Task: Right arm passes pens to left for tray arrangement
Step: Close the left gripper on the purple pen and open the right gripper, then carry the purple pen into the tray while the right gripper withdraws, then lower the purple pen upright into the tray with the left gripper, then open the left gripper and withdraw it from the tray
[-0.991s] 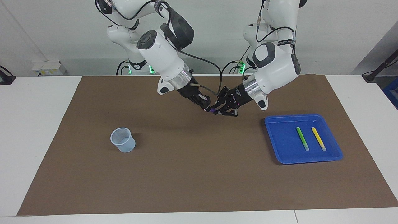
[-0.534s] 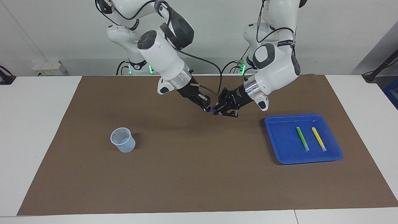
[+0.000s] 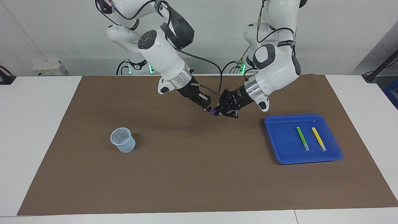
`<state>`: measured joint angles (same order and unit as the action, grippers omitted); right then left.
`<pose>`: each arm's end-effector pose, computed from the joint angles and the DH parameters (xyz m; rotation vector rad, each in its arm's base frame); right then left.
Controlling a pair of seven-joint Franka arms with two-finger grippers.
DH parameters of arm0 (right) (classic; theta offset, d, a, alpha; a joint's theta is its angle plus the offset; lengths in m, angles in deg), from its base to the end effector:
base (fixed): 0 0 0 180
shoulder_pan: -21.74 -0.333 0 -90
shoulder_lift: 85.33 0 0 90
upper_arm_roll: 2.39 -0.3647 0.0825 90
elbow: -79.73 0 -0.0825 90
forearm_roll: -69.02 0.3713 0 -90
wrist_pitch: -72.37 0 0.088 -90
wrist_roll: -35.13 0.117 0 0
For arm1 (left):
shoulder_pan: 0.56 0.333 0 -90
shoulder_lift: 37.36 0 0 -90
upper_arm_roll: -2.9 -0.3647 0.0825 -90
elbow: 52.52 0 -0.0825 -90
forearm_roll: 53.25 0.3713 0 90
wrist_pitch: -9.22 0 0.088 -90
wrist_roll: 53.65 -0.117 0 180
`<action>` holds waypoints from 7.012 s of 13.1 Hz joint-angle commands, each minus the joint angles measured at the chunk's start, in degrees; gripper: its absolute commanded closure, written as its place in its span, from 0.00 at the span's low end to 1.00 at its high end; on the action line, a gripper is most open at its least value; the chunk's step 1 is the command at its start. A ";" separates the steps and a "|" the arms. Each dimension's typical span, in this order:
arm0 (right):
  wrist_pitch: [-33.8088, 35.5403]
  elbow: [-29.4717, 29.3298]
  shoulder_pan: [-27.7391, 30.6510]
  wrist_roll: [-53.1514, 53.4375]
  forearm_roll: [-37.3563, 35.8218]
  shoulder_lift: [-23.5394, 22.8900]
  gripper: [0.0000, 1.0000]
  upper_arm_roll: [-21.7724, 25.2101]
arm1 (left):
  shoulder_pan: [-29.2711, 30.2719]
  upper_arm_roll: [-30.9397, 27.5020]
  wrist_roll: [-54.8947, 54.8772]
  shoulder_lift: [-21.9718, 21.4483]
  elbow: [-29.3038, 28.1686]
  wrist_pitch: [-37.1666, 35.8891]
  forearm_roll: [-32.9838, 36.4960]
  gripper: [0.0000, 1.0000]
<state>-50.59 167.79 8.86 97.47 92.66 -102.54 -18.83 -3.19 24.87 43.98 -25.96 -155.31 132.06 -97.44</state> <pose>0.6006 0.3284 0.5669 -2.4019 0.9789 0.1496 0.5689 -0.2794 0.5190 1.7044 1.8856 -0.7824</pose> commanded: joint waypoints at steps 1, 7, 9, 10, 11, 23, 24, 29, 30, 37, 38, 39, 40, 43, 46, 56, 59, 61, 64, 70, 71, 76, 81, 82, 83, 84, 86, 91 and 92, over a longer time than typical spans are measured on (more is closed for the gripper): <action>-2.02 0.36 0.48 0.50 0.97 0.24 0.00 -0.08 | 1.03 -0.35 -2.17 -0.86 -0.74 -1.29 0.07 1.00; 4.28 -0.78 4.34 -10.00 -3.06 1.90 0.00 0.44 | 2.45 -0.61 -23.41 -1.82 -1.18 -8.40 10.87 1.00; 10.43 -0.26 8.37 -22.02 -5.44 4.27 0.00 0.53 | 4.19 -0.61 -34.72 -2.96 -2.84 -11.21 10.97 1.00; 14.03 -0.08 10.75 -28.44 -6.15 5.42 0.00 0.53 | 4.47 -0.61 -40.44 -3.14 -3.02 -12.18 10.97 1.00; 17.80 0.27 13.29 -35.12 -7.46 6.91 0.00 0.53 | 5.25 -0.70 -44.76 -3.49 -3.37 -13.14 11.32 1.00; 30.76 9.33 29.23 -64.72 -18.72 21.34 0.00 0.53 | 9.57 -0.78 -80.63 -4.55 -7.16 -8.42 36.41 1.00; 30.59 9.15 29.23 -64.80 -18.72 21.08 0.00 0.53 | 9.65 -0.78 -82.93 -4.38 -7.24 -6.58 39.50 1.00; 29.80 9.32 29.23 -61.56 -18.81 21.16 0.00 0.44 | 17.11 -0.78 -93.65 1.23 -7.07 3.34 47.26 1.00; 29.71 9.85 29.05 -61.29 -18.81 21.51 0.00 0.44 | 17.73 -0.78 -94.19 2.38 -7.07 4.85 47.70 1.00; 30.67 9.76 29.49 -61.99 -18.81 21.51 0.00 0.53 | 18.88 -2.10 -94.02 6.96 -7.24 9.70 50.78 1.00; 30.76 9.76 29.49 -61.99 -18.81 21.51 0.00 0.53 | 18.88 -2.10 -93.67 6.96 -7.24 9.61 50.78 1.00; 30.76 9.76 29.66 -61.99 -18.81 21.51 0.00 0.62 | 18.88 -2.10 -93.50 7.05 -7.42 9.61 50.78 1.00; 30.85 9.76 30.19 -61.99 -18.81 21.51 0.00 0.71 | 18.97 -2.10 -93.06 7.14 -7.68 9.70 50.78 1.00; 30.85 9.85 30.90 -61.90 -18.81 21.51 0.00 0.62 | 18.88 -2.19 -91.65 7.58 -8.56 9.70 50.78 1.00; 30.59 9.76 30.90 -61.81 -18.81 21.51 0.00 0.62 | 18.88 -2.19 -89.37 7.76 -9.79 9.70 50.78 1.00; 30.59 9.85 30.98 -61.90 -18.81 21.51 0.00 0.62 | 18.97 -2.28 -89.54 7.76 -11.90 12.51 50.96 0.88; 30.59 9.76 30.81 -61.90 -18.81 21.51 0.00 0.53 | 19.85 -2.28 -92.70 7.84 -11.90 12.86 51.05 0.34; 30.59 9.76 30.90 -61.99 -18.81 21.51 0.00 0.53 | 19.85 -2.19 -92.70 7.84 -11.90 12.77 51.05 0.34; 30.59 9.76 30.81 -61.90 -18.81 21.51 0.00 0.53 | 19.76 -2.19 -92.70 7.84 -11.90 12.69 51.05 0.33; 31.29 9.85 30.90 -61.99 -18.81 21.60 0.00 0.62 | 18.97 -2.19 -93.06 7.49 -11.20 12.69 51.05 0.00; 31.29 9.77 30.90 -61.99 -18.81 21.51 0.00 0.62 | 18.97 -2.19 -93.14 7.06 -11.11 12.60 51.05 0.00; 31.47 9.76 30.72 -61.99 -18.81 21.60 0.00 0.53 | 19.76 -2.19 -92.97 6.79 -9.45 12.95 51.05 0.00; 33.31 9.68 31.16 -62.08 -18.81 21.69 0.00 1.58 | 19.32 -2.10 -92.53 5.47 -3.65 12.95 51.05 0.00; 33.22 9.59 31.33 -62.08 -18.81 21.69 0.00 1.67 | 18.97 -2.10 -92.53 5.03 -2.77 12.95 51.05 0.00; 33.14 9.41 30.90 -61.99 -18.81 21.69 0.00 1.59 | 18.80 -2.10 -92.35 4.68 -2.07 12.69 50.96 0.00; 32.96 9.50 30.55 -61.90 -18.90 21.69 0.00 1.59 | 18.97 -2.10 -92.44 4.07 -1.97 11.73 50.87 0.00; 32.61 9.68 30.02 -61.90 -18.90 21.78 0.00 1.15 | 18.80 -1.75 -92.35 2.84 -1.62 9.80 50.61 0.00; 32.43 10.12 29.05 -61.99 -18.98 22.04 0.00 1.15 | 18.79 -1.49 -92.35 -1.99 -0.65 0.84 50.34 0.00; 32.52 10.12 29.05 -61.99 -18.98 22.13 0.00 1.15 | 18.45 -1.92 -92.35 -2.96 -0.39 -1.70 50.26 0.00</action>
<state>-17.65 176.13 37.67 35.09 74.67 -82.15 -17.51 15.95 23.68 -48.78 -26.24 -155.82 134.97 -47.60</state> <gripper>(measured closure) 0.000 0.000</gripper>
